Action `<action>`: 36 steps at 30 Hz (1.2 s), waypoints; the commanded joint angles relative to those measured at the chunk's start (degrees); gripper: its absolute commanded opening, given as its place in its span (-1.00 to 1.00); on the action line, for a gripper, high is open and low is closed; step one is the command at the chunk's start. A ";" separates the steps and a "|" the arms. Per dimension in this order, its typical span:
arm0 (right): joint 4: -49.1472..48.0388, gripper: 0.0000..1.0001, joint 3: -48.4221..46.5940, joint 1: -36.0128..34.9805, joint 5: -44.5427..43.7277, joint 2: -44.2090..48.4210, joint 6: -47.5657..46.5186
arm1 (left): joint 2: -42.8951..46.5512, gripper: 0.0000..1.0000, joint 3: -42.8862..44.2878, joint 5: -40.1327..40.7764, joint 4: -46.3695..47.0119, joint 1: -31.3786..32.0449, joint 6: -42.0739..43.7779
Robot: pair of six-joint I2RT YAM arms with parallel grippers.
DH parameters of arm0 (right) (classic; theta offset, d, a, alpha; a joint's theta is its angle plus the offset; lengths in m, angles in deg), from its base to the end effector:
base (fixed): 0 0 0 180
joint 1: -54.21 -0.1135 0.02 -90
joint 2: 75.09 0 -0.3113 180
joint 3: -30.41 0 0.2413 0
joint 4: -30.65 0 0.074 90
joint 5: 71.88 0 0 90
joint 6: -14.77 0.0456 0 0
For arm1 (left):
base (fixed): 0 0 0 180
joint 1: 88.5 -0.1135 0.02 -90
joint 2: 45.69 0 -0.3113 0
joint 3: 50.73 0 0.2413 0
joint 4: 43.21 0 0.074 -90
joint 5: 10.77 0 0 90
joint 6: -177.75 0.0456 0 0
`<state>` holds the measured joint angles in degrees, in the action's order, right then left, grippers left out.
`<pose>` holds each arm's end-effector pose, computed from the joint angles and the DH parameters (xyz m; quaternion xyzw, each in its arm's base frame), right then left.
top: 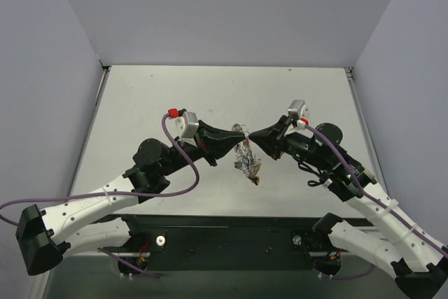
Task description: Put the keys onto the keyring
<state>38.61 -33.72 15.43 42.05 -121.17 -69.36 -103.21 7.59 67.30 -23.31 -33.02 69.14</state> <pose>0.1033 0.1067 0.4328 -0.3304 0.5575 0.4080 0.6431 0.1084 -0.1743 0.4214 0.2599 0.5094 -0.5401 0.6175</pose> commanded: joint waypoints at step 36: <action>3.53 -1.00 -2.03 -0.59 2.18 3.73 -2.09 | 6.98 -1.00 -0.94 7.18 -8.11 0.24 4.02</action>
<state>43.95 -33.52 15.10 42.55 -116.98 -70.85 -97.20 5.89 73.38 -33.03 -32.97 72.50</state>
